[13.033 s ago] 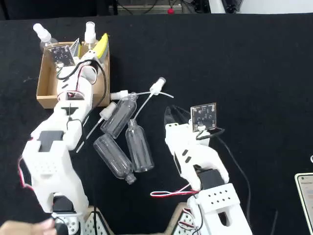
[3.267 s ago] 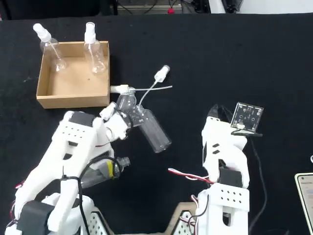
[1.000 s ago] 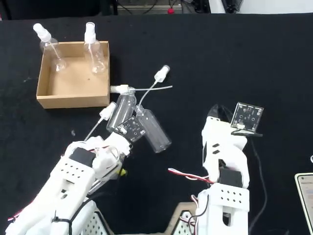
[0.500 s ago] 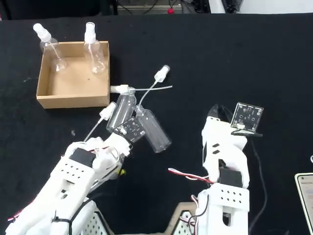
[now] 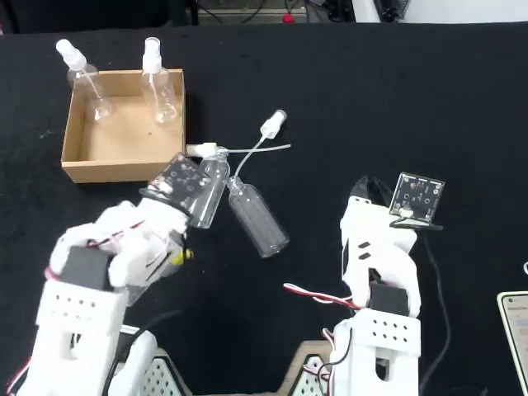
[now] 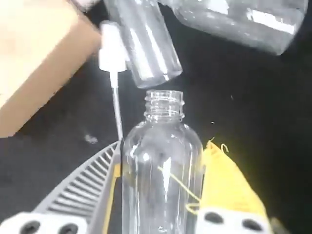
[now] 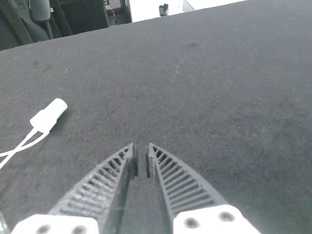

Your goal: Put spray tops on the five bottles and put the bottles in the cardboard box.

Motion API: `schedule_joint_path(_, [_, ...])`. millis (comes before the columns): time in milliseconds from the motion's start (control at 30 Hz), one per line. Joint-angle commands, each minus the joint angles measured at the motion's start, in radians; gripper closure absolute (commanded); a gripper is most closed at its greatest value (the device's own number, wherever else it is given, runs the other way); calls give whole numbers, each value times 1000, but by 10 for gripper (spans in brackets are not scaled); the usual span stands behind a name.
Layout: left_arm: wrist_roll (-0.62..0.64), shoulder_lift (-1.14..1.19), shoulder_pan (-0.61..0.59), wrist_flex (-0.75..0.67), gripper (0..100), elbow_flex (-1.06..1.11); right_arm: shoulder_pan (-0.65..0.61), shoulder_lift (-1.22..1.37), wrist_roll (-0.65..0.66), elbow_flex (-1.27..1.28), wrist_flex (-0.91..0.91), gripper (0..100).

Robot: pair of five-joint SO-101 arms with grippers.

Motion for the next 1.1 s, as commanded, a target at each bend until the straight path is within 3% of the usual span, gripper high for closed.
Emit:
schedule_joint_path(0, [3, -54, -48, 15, 820, -61, 8, 8, 11, -22, -26, 956])
schedule_joint_path(133, [28, -63, -96, -103, 820, -2, 8, 8, 11, -25, -18, 956])
schedule_joint_path(267, [186, -63, -124, -219, 820, 73, -54, 10, 37, -35, 9, 956])
schedule_joint_path(400, [284, -63, -162, -322, 820, 151, -166, 19, 158, -159, 204, 956])
schedule_joint_path(533, [351, -63, -200, -405, 820, 237, -267, 21, 170, -335, 405, 956])
schedule_joint_path(767, [385, -63, -277, -422, 820, 277, -358, 77, 155, -552, 485, 956])
schedule_joint_path(867, [385, -63, -318, -423, 820, 278, -405, 180, 64, -611, 483, 956])
schedule_joint_path(1067, [387, -63, -389, -423, 820, 272, -657, 423, 31, -704, 411, 956])
